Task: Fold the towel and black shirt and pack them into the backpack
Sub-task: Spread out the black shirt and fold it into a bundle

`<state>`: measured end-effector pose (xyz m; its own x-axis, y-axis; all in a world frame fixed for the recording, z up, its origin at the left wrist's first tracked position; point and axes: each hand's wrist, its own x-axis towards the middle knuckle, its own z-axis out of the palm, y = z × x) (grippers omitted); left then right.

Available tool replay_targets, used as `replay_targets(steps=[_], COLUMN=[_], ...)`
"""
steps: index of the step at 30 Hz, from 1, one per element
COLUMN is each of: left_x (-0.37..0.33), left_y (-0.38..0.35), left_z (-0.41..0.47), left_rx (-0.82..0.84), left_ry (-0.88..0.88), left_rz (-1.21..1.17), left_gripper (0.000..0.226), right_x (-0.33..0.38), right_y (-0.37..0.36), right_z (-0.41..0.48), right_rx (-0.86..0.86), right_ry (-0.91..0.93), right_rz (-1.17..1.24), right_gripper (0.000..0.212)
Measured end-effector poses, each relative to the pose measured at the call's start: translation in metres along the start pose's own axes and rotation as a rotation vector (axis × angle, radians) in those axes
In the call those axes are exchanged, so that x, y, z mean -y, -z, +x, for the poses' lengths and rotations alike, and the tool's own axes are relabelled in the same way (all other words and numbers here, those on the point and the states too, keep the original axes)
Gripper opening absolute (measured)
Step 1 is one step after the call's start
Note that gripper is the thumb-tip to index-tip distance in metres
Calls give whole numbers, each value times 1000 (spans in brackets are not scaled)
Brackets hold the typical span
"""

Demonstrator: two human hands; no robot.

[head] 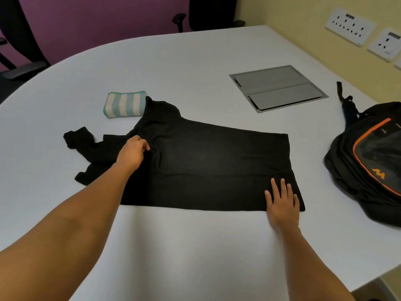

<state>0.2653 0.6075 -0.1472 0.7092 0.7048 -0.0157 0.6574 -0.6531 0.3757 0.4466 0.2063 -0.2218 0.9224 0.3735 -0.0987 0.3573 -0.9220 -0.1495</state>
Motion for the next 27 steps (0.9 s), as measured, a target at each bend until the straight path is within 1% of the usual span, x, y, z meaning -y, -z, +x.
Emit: replay_targets(steps=[2, 5, 8, 11, 13, 15, 17, 18, 19, 21, 22, 24, 25, 26, 27], left_x=[-6, -15, -16, -8, 3, 9, 7, 3, -2, -13, -19, -32, -36, -39, -40], left_y=[-1, -13, -20, -12, -4, 5, 15, 20, 26, 38, 45, 59, 66, 72, 77], left_z=[-1, -14, -24, -24, -18, -13, -8, -6, -3, 3, 6, 10, 12, 14, 15], left_rx=[2, -16, -73, -166, -161, -114, -106, -119, -128, -141, -142, -125, -100, -63, -17], left_ry=[-29, -76, -8, 69, 144, 229, 280, 284, 275, 231, 202, 118, 64, 12, -26], left_rz=[5, 138, 180, 204, 249, 254, 116, 30, -42, -137, -170, -220, -255, -287, -307], left_gripper=[16, 30, 42, 53, 50, 36, 28, 26, 25, 21, 19, 18, 18, 19, 19], right_x=[5, 14, 24, 35, 47, 66, 93, 111, 132, 178, 202, 250, 272, 291, 306], right_y=[2, 10, 16, 21, 25, 31, 38, 42, 48, 62, 69, 82, 86, 89, 91], right_z=[4, 14, 24, 30, 33, 36, 40, 42, 42, 40, 36, 27, 22, 18, 15], right_rx=[-56, -111, -130, -152, -171, -181, -178, -157, -108, 79, 211, 438, 490, 497, 470], right_ry=[-31, -82, -85, -77, -56, -12, 44, 76, 113, 189, 237, 369, 447, 507, 550], right_rz=[24, 48, 69, 104, 149, 200, 290, 394, 549, 879, 976, 1007, 976, 943, 920], right_gripper=[52, 46, 44, 43, 43, 43, 45, 46, 48, 53, 58, 71, 76, 77, 74])
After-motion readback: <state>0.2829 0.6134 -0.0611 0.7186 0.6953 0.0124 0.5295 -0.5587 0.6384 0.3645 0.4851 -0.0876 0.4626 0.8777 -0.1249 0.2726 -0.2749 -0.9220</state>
